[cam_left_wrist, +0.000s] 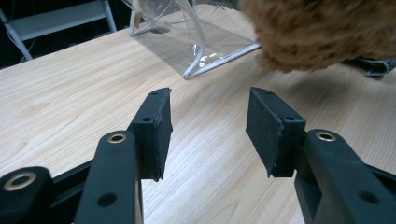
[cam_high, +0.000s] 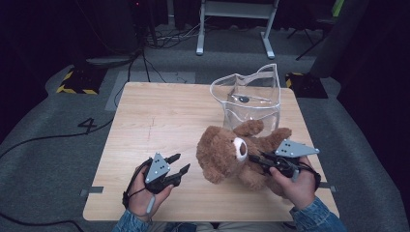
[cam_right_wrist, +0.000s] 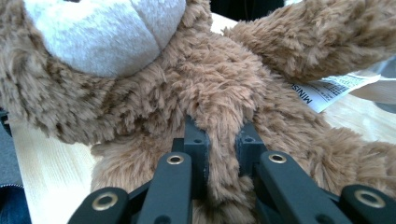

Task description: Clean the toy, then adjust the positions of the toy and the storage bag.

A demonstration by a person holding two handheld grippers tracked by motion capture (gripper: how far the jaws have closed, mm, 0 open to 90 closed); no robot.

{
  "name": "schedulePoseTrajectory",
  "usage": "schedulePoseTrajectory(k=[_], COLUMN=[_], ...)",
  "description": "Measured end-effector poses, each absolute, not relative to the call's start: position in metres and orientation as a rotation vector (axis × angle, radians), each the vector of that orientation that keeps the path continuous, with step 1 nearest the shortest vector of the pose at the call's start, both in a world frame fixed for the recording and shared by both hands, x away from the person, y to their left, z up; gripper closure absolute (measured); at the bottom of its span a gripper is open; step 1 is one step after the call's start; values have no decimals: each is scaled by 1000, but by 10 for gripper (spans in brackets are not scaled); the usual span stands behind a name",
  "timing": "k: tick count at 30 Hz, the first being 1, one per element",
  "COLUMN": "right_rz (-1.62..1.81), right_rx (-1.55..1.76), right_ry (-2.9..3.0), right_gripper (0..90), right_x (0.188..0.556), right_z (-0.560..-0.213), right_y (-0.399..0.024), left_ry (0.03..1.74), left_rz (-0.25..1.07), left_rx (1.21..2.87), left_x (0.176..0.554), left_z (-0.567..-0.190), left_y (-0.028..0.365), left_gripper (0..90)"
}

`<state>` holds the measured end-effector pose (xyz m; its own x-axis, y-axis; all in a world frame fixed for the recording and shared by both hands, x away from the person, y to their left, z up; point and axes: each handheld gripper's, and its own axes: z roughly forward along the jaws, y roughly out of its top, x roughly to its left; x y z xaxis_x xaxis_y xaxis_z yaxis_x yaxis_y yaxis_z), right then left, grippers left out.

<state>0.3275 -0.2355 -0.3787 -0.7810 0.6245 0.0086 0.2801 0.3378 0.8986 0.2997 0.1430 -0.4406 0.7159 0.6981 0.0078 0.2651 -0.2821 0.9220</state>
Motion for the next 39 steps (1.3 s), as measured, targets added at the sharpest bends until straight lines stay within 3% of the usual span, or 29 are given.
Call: schedulePoseTrajectory(k=[23,39], right_rz=[1455,1418], right_rx=[1075,1318], right_ry=[2006,1838], right_gripper=[795,775], right_x=[291,302], right_z=[-367,-412], right_y=[-332,-387], left_ry=[728,741], left_rz=[472,479], left_rx=[1864,1864], left_x=[307,306], left_z=[-442,-443], left_y=[132,136], left_gripper=[505,502])
